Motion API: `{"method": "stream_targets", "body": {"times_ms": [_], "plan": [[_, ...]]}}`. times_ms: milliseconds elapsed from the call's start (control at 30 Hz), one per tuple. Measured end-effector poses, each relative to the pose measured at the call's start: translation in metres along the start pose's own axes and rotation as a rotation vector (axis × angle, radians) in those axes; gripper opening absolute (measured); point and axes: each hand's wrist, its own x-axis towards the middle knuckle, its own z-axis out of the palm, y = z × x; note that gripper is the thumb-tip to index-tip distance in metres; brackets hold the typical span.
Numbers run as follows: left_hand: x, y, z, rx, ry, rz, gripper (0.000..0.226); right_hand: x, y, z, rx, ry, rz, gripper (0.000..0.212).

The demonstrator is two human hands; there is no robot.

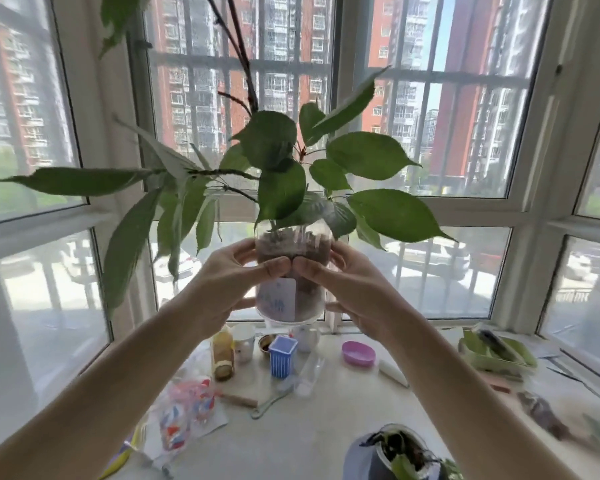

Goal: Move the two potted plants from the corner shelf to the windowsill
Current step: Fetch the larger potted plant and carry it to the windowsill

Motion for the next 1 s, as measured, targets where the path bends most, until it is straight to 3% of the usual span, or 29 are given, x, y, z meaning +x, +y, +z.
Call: {"method": "stream_targets", "body": {"times_ms": [300,433,1000], "plan": [[-0.022,-0.094,-0.011,-0.015,0.022,-0.031,0.054,-0.021,0.085,0.021,0.051,-0.080,0.027,0.025],[-0.032,-0.134,-0.008,0.001,0.045,-0.028,0.065,-0.033,0.123,0.024,0.073,-0.084,0.034,0.024],[-0.074,-0.303,0.007,0.004,0.071,-0.013,0.054,-0.091,0.288,0.038,0.075,-0.073,0.048,0.026]]}}
